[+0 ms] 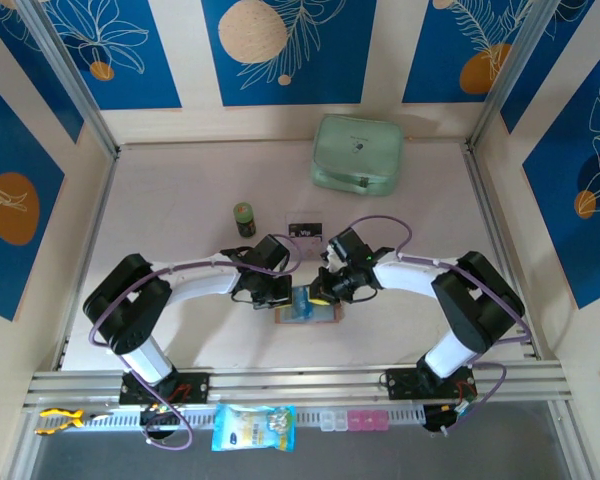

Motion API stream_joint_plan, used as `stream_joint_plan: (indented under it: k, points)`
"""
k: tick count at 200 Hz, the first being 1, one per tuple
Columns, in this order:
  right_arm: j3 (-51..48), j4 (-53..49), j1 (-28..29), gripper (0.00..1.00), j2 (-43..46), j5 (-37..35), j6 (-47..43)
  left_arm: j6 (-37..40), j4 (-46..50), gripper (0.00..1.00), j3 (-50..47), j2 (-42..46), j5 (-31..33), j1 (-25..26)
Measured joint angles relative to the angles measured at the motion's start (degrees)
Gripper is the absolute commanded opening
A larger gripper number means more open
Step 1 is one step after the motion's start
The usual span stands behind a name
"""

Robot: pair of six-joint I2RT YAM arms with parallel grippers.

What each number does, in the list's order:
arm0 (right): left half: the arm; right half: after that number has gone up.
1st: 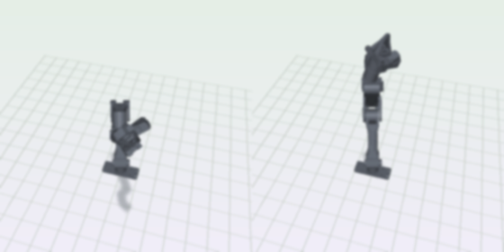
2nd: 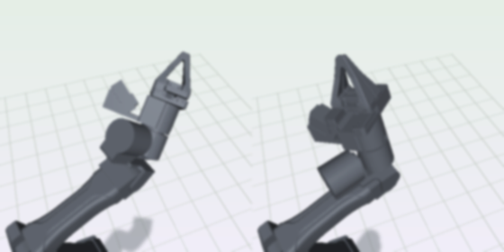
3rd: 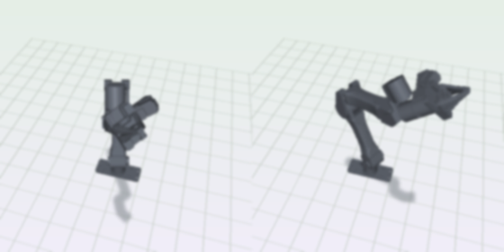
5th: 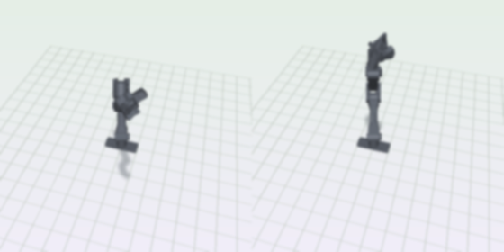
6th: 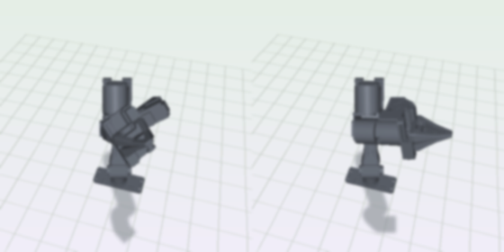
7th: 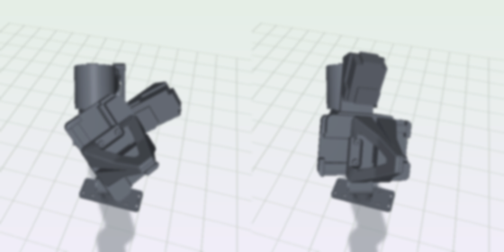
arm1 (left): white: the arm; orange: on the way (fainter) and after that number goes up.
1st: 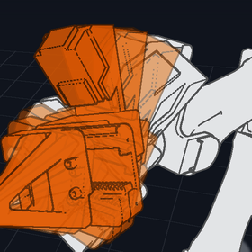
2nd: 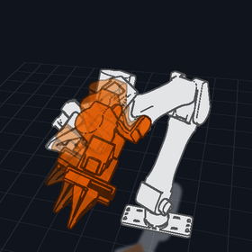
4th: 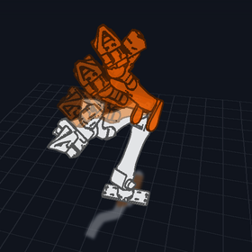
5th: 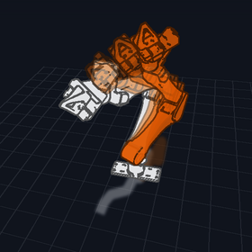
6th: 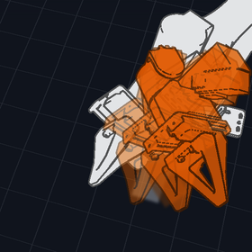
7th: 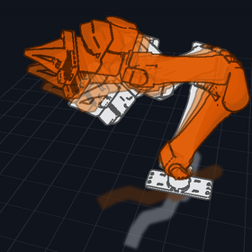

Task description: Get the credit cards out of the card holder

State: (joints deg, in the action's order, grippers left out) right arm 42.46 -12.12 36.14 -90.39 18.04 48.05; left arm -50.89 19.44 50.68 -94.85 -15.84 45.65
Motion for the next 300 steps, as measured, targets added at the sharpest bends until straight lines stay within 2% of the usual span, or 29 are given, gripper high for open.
stream_joint_plan:
  k: [91, 138, 186, 261, 300]
  points:
    - [0.55, -6.86, -1.62, 0.00, 4.70, -3.06, -4.90, 0.00, 0.09, 0.00, -0.28, 0.28, 0.00, 0.00]
    - [4.33, -11.02, -1.68, 0.00, 6.01, -4.15, -12.33, 0.00, 0.26, 0.01, -0.44, 0.61, 0.07, 0.00]
    - [11.72, -17.81, -2.10, 0.00, 5.84, -5.11, -27.17, 0.24, 0.81, 0.03, -0.48, 0.96, 0.87, 0.00]
    - [18.49, -28.15, -1.27, 0.00, 5.18, -11.04, -57.94, 0.42, 1.77, 0.07, -0.48, 3.39, 1.99, 0.00]
    - [22.56, -31.10, -1.81, 0.00, 4.26, -11.80, -68.96, 0.46, 2.67, 0.11, -0.85, 6.54, 3.87, -0.26]
